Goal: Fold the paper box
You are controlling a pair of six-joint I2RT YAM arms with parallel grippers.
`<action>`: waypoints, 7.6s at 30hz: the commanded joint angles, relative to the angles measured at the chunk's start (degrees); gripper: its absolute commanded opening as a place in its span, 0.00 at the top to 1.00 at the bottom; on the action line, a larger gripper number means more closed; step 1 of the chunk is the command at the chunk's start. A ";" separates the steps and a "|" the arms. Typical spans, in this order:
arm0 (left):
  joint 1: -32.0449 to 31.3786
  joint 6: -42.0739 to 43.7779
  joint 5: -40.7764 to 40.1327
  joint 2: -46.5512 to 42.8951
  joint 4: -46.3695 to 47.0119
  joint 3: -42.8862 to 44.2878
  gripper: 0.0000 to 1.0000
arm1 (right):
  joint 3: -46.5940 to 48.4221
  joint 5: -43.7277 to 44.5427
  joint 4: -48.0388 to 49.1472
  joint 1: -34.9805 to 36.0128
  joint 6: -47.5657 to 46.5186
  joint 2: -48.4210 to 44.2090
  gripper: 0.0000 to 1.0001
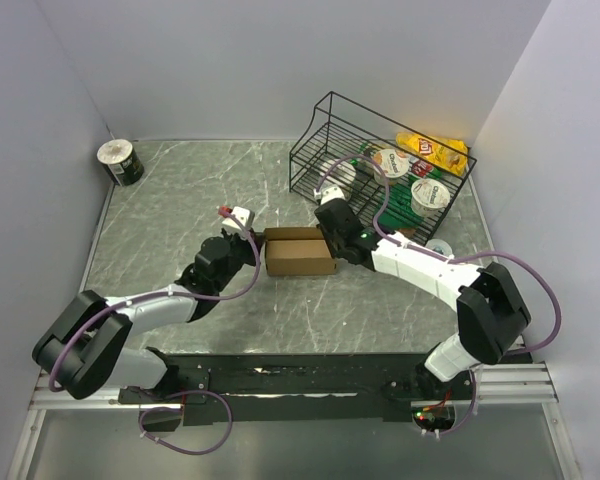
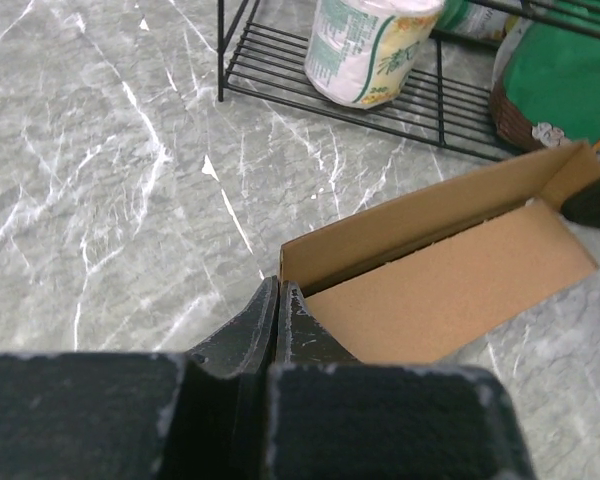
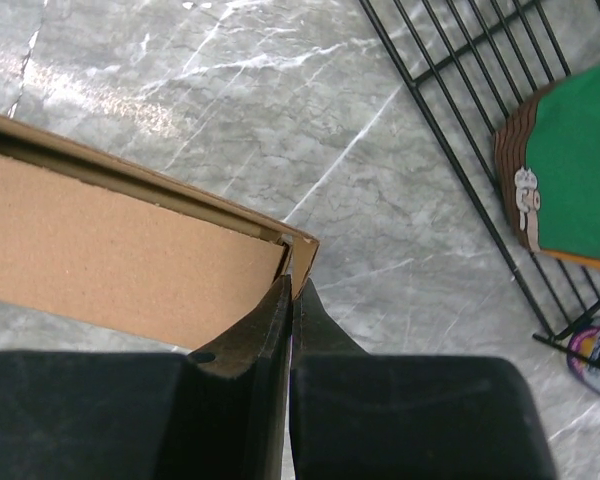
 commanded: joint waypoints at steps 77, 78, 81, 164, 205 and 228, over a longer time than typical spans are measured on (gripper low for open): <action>-7.28 -29.50 -4.40 4.95 1.62 -1.98 0.77 | -0.78 12.42 5.31 7.52 9.19 1.22 1.00; -7.28 -29.50 -4.57 4.50 1.44 -2.07 0.75 | -0.87 12.51 5.31 7.52 9.19 1.13 1.00; -7.28 -28.80 -4.40 3.80 0.21 -1.54 0.70 | -0.96 12.60 5.32 7.52 9.10 0.96 1.00; 3.80 -17.54 6.85 -4.03 -29.41 12.78 0.99 | -1.92 12.60 5.40 7.61 8.57 -0.10 1.00; 0.99 -22.20 6.50 -4.29 -20.54 1.36 0.99 | -2.10 13.13 5.32 7.87 8.92 -0.54 1.00; -3.23 -19.40 -5.19 -5.08 -26.43 -0.04 0.99 | -2.54 13.83 5.58 7.96 8.84 -1.07 1.00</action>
